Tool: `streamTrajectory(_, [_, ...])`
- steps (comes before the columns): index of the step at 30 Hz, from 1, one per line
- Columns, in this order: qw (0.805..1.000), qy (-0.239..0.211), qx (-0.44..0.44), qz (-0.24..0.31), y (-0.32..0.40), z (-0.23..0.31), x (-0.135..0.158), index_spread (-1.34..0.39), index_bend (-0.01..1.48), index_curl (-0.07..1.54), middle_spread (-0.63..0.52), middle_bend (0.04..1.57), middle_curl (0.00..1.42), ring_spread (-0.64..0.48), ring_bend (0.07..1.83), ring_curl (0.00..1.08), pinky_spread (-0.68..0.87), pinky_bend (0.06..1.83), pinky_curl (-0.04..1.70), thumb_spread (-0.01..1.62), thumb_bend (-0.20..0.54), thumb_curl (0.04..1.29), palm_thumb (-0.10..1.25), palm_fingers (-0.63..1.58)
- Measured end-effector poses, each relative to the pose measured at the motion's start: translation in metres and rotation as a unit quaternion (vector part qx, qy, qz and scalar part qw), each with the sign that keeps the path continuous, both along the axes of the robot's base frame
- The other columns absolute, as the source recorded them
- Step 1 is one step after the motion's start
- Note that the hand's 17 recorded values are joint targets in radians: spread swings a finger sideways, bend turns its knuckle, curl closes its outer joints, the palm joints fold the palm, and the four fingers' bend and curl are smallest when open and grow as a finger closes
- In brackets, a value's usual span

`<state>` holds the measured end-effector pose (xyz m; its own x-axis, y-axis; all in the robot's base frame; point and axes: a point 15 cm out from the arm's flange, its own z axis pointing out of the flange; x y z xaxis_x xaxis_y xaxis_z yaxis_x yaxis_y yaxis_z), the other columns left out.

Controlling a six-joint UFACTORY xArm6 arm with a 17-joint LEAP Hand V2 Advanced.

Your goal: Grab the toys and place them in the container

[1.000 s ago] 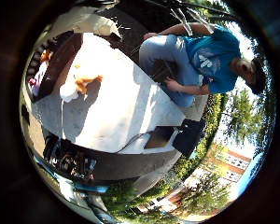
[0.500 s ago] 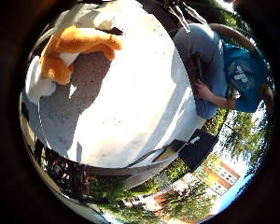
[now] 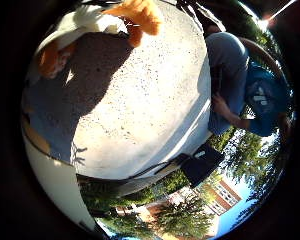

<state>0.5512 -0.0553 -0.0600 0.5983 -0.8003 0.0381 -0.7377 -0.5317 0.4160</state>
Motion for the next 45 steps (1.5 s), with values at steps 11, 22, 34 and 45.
streamTrajectory(11, [0.997,-0.009,0.042,-0.058,-0.038,0.129,-0.026,-0.83,0.38,0.38,-0.21,1.14,0.89,-0.06,1.35,0.74,0.26,1.45,0.58,1.11,0.012,0.59,1.00,1.01])
streamTrajectory(22, [0.996,-0.038,0.056,-0.056,-0.004,0.326,-0.085,-1.07,0.50,0.58,-0.22,1.24,1.01,-0.11,1.45,0.82,0.17,1.60,0.72,1.13,-0.013,0.68,1.01,0.87])
streamTrajectory(34, [0.985,-0.133,0.111,-0.022,0.108,0.419,-0.071,-1.18,0.56,0.90,-0.19,1.24,1.01,-0.07,1.45,0.80,0.16,1.55,0.76,1.17,-0.047,0.67,0.78,0.76])
streamTrajectory(45, [0.987,-0.057,0.088,-0.120,0.064,0.315,-0.041,-0.46,0.20,0.84,0.03,0.44,0.58,0.24,0.85,0.47,0.38,1.09,0.55,1.24,-0.032,0.50,0.61,-0.14])
